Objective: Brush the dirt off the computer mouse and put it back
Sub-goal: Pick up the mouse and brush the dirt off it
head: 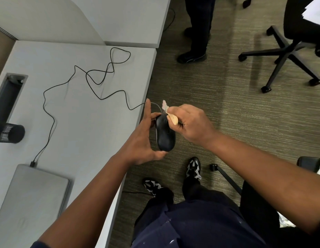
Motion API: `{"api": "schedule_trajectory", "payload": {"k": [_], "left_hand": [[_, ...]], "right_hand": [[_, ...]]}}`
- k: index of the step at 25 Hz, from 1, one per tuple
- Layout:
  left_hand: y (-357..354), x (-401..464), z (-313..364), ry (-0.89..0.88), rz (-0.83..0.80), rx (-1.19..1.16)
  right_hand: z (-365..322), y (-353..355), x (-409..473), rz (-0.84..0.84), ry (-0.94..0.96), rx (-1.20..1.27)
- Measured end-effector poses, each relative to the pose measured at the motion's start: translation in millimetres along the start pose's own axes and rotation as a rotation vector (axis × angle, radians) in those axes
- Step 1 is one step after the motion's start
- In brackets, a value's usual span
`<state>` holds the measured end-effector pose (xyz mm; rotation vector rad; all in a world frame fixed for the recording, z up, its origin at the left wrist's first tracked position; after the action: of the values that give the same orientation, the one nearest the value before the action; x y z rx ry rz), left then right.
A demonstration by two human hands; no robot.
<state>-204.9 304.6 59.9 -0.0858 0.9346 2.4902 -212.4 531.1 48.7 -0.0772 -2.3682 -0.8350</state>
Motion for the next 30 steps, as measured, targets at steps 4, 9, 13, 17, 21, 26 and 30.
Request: {"api": "schedule_trajectory", "payload": {"k": [4, 9, 13, 17, 21, 26, 30], "left_hand": [[2, 1, 1, 0.024, 0.010, -0.003], [4, 2, 1, 0.030, 0.028, 0.000], [4, 4, 0, 0.032, 0.027, 0.008], [4, 3, 1, 0.029, 0.012, 0.012], [6, 5, 7, 0.018, 0.019, -0.003], [7, 7, 10, 0.014, 0.027, -0.008], [7, 9, 9, 0.015, 0.029, -0.002]], "right_hand": [[5, 6, -2, 0.014, -0.217, 0.023], [0, 19, 14, 0.111, -0.446, 0.324], [-3, 20, 23, -0.019, -0.538, 0.447], [1, 14, 30, -0.086, -0.662, 0.497], [6, 11, 28, -0.045, -0.541, 0.364], [3, 9, 21, -0.017, -0.398, 0.248], [-2, 16, 29, 0.119, -0.615, 0.463]]}}
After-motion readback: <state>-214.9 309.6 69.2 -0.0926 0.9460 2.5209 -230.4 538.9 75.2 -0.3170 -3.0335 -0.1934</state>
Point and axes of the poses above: each hand's wrist, its own x-axis towards the middle knuckle, its own y-axis out of the back of the hand, z = x × y, the point moved 1 cm from there along x, towards the middle knuckle, and after that the axes turned 8 degrees about z, right-handed, at the moved point
